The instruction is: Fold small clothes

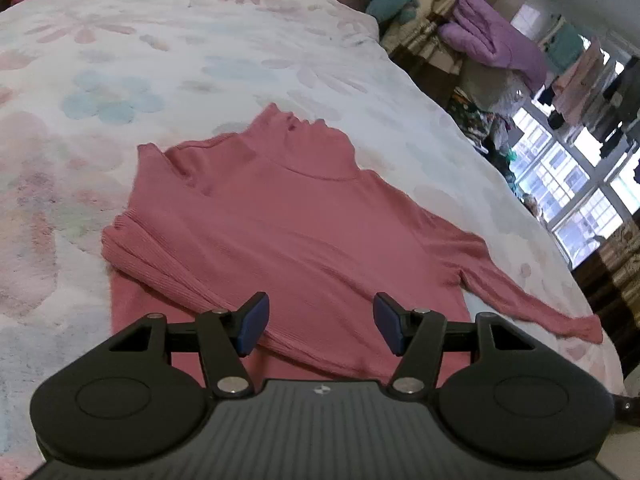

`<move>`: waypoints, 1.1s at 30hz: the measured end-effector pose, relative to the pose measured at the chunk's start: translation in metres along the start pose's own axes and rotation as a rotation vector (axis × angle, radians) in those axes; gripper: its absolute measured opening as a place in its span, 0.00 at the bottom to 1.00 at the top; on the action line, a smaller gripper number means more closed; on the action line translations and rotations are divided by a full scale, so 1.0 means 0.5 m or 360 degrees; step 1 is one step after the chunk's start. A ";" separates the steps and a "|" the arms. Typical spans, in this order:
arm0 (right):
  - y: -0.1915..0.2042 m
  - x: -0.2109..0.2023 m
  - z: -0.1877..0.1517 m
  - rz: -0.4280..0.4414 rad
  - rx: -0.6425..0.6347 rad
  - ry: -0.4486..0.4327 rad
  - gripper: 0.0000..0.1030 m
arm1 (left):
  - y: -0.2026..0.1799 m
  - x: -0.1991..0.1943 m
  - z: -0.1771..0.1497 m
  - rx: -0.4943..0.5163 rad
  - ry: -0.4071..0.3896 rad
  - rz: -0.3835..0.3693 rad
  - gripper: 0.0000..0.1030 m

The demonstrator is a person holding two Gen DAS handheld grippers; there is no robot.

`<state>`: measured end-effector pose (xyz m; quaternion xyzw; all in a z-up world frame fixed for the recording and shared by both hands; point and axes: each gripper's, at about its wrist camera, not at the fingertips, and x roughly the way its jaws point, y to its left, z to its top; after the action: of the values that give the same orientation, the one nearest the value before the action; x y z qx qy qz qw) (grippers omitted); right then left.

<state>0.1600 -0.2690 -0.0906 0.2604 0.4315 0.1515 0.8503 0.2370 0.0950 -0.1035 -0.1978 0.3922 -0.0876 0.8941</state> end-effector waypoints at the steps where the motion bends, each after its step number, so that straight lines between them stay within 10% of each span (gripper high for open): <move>1: -0.003 -0.002 -0.004 -0.0002 0.0003 0.0006 0.00 | -0.002 0.004 -0.002 -0.0001 0.0014 0.0001 0.67; 10: -0.073 0.082 -0.121 -0.0066 0.0135 0.0394 0.05 | -0.053 0.009 -0.025 0.0121 0.0109 -0.0074 0.67; 16: -0.069 0.033 -0.085 -0.0079 0.0067 0.0167 0.27 | -0.148 0.037 -0.062 0.0383 0.0225 -0.0145 0.67; 21: -0.043 0.056 -0.041 -0.0205 -0.0261 -0.0030 0.33 | -0.144 0.047 -0.083 0.0300 0.0278 -0.0128 0.67; 25: -0.040 0.111 -0.031 -0.0175 -0.0420 0.0019 0.27 | -0.129 0.047 -0.086 0.0313 0.0295 -0.0095 0.67; 28: -0.040 0.144 -0.041 -0.0190 -0.0536 0.0128 0.00 | -0.117 0.046 -0.082 0.0285 0.0294 -0.0090 0.67; 33: -0.062 0.124 -0.022 -0.0301 -0.0461 -0.0033 0.00 | -0.114 0.056 -0.082 0.0306 0.0297 -0.0077 0.67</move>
<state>0.1883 -0.2613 -0.1543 0.0948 0.4188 0.1287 0.8939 0.2258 0.0230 -0.1232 -0.1116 0.4586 -0.1644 0.8661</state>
